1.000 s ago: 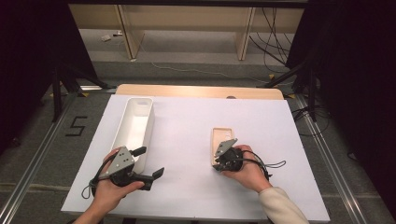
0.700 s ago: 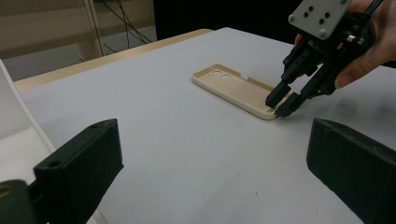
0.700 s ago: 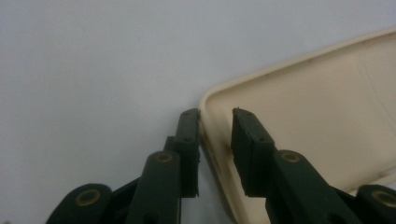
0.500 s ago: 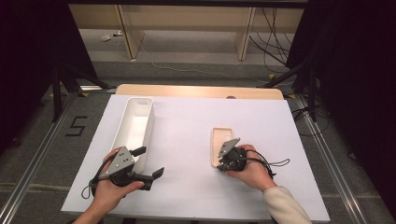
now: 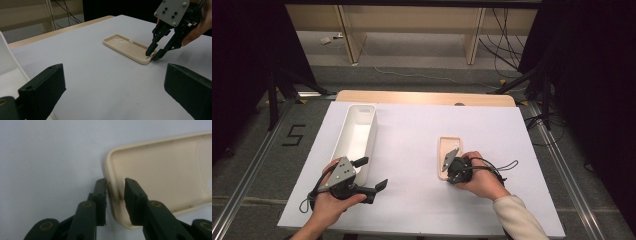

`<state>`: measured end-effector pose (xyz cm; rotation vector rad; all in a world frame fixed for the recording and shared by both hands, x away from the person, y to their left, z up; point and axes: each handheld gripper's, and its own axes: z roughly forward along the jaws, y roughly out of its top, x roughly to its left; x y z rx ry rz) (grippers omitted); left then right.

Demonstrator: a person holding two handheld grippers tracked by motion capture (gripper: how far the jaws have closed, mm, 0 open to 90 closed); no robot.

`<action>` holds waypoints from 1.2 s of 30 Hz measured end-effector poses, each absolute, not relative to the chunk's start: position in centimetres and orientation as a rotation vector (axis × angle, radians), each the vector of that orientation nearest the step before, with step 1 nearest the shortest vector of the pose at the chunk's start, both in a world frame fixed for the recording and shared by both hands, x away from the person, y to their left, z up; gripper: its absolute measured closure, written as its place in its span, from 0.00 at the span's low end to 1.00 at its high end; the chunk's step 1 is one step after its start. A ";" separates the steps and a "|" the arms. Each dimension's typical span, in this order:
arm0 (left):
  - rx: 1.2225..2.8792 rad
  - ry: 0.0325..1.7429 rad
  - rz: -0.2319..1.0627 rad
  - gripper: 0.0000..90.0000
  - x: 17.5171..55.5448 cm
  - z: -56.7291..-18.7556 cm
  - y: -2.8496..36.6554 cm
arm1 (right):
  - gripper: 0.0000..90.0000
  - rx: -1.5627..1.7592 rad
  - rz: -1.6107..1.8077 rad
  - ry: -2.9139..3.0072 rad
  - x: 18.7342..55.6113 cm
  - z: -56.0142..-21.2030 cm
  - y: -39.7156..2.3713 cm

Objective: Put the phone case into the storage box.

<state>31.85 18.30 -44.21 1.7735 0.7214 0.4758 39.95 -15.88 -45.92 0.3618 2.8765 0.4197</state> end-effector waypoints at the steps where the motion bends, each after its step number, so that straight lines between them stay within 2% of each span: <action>1: 1.773 0.721 0.476 0.03 31.9 -44.2 18.3 | 0.81 0.362 0.420 2.876 39.9 -45.9 -15.9; 9: 1.767 0.715 0.469 0.03 31.9 -44.2 18.2 | 0.84 0.274 0.301 2.856 39.9 -45.8 -14.7; 25: 1.765 0.714 0.466 0.03 31.9 -44.3 18.2 | 0.94 0.198 0.294 2.865 39.7 -45.9 -14.7; 36: 1.765 0.713 0.468 0.03 31.9 -44.3 18.2 | 0.95 0.174 0.311 2.864 39.6 -45.8 -14.8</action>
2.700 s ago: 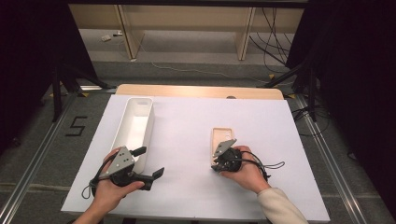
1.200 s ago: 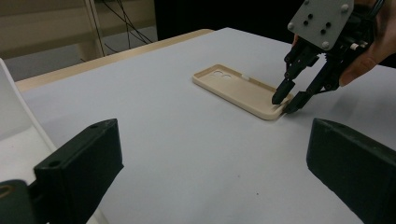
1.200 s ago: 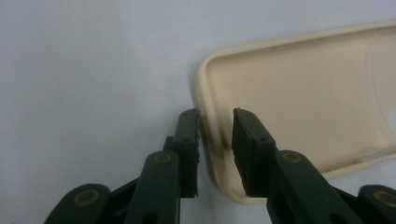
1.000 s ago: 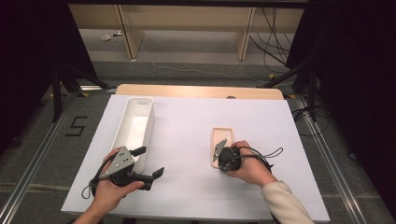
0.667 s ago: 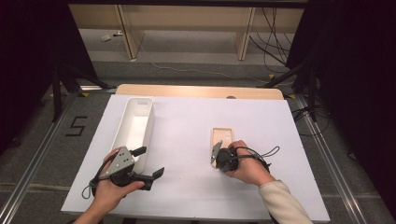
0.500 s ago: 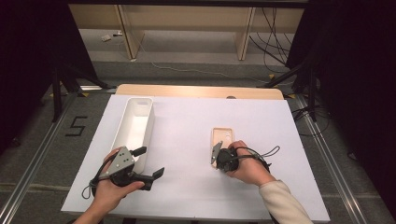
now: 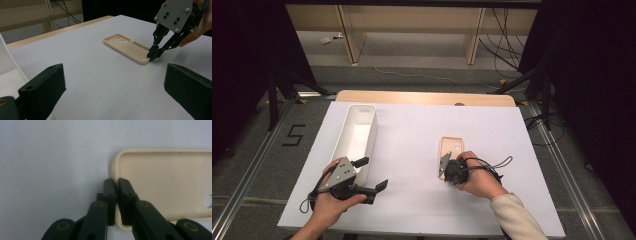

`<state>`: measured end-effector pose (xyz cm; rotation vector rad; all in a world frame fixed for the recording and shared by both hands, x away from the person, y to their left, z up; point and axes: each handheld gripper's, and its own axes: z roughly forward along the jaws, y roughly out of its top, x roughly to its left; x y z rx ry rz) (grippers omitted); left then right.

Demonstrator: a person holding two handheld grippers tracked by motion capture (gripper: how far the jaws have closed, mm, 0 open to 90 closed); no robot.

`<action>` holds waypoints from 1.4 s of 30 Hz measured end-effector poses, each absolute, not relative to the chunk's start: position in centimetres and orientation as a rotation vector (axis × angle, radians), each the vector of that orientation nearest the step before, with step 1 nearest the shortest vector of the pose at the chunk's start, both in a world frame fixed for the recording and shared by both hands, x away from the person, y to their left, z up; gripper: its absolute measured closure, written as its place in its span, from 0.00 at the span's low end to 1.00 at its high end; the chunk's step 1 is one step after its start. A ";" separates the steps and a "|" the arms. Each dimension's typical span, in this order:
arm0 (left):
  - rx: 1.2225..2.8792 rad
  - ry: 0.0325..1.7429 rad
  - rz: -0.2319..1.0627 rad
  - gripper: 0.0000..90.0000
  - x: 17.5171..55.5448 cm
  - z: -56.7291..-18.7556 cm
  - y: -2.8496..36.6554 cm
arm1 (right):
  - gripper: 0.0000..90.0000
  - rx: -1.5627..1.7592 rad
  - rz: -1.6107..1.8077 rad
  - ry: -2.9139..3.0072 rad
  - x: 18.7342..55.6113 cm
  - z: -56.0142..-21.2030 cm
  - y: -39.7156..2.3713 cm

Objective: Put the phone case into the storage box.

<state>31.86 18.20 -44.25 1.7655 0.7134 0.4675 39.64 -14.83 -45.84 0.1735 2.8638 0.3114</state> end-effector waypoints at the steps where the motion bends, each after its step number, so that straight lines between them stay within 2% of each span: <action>1: 1.765 0.713 0.467 0.03 31.9 -44.3 18.2 | 0.96 0.168 0.312 2.866 39.6 -45.8 -14.8; 42: 1.758 0.729 0.475 0.05 31.9 -44.2 18.4 | 0.98 0.156 0.719 2.731 38.4 -43.7 -15.3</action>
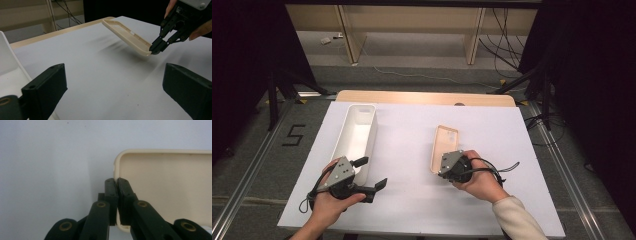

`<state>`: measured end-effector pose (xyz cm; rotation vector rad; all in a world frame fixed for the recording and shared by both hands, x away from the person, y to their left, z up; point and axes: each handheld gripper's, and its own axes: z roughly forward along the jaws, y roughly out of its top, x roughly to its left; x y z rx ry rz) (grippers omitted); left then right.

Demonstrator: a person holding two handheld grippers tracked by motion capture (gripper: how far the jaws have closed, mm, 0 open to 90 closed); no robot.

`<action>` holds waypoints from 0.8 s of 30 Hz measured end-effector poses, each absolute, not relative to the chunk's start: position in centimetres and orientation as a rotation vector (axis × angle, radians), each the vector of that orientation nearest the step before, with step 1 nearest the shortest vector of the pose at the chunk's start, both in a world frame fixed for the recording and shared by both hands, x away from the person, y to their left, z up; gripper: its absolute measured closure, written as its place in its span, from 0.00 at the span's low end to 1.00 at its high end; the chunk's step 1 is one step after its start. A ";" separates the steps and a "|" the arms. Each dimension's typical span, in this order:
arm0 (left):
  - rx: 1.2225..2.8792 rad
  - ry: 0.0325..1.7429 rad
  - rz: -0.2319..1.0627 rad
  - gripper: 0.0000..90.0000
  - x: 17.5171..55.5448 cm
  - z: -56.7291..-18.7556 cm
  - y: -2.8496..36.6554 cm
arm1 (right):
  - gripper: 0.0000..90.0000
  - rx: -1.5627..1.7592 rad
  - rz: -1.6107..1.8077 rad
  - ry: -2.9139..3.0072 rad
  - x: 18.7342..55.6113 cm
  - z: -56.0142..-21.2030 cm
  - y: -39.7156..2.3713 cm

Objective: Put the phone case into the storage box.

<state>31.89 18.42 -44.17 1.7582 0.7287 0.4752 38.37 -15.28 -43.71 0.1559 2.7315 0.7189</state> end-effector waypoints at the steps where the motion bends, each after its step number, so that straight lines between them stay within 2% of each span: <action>1: 1.758 0.729 0.475 0.05 31.9 -44.2 18.4 | 0.98 0.156 0.719 2.731 38.4 -43.7 -15.3; 24: 1.756 0.735 0.471 0.06 32.0 -44.2 18.5 | 0.98 0.096 0.895 2.661 37.9 -43.5 -14.1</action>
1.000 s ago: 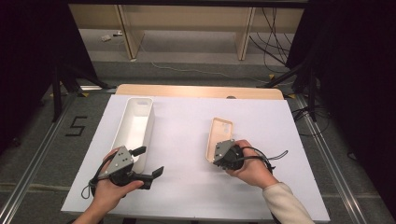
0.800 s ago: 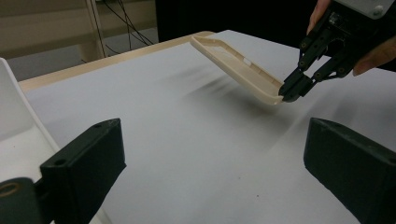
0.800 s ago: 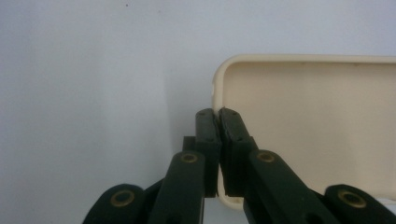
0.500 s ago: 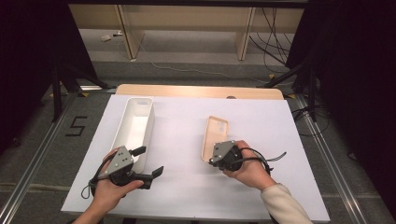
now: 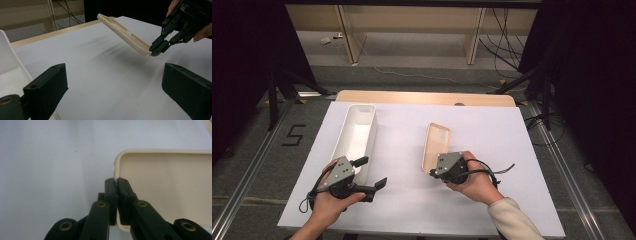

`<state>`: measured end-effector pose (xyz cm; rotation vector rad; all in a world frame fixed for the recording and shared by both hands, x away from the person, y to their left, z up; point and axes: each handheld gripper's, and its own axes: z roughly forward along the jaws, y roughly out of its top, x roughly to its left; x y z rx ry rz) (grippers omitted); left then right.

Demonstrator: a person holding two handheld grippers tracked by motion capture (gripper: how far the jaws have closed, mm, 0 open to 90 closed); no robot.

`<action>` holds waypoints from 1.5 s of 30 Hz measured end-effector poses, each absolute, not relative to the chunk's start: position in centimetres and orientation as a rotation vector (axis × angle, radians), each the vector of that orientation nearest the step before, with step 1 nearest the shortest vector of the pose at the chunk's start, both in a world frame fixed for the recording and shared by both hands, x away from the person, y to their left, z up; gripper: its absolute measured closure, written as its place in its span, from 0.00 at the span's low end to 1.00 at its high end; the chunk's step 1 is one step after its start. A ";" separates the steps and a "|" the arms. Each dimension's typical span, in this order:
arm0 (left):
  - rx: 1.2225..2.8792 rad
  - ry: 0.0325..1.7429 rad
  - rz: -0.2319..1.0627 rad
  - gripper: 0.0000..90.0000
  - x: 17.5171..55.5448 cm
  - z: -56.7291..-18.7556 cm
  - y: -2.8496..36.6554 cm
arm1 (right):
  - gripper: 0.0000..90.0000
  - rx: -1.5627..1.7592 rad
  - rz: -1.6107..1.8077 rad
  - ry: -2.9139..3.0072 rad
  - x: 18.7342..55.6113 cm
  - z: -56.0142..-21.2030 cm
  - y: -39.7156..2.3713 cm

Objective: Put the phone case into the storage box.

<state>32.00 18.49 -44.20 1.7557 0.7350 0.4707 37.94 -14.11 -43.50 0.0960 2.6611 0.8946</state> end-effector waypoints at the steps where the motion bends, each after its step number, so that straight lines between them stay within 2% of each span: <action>1: 1.756 0.735 0.471 0.06 32.0 -44.2 18.5 | 0.98 0.092 0.898 2.662 37.9 -43.5 -14.1; 18: 1.737 0.790 0.450 0.10 32.8 -43.7 18.1 | 0.98 0.057 0.986 2.651 37.5 -43.4 -13.0; 37: 1.743 0.893 0.372 0.17 37.2 -41.6 15.3 | 0.98 0.009 1.011 2.626 36.8 -43.1 -11.7; 45: 1.780 0.916 0.301 0.21 38.2 -41.4 13.6 | 0.98 -0.009 1.013 2.620 36.6 -43.0 -11.2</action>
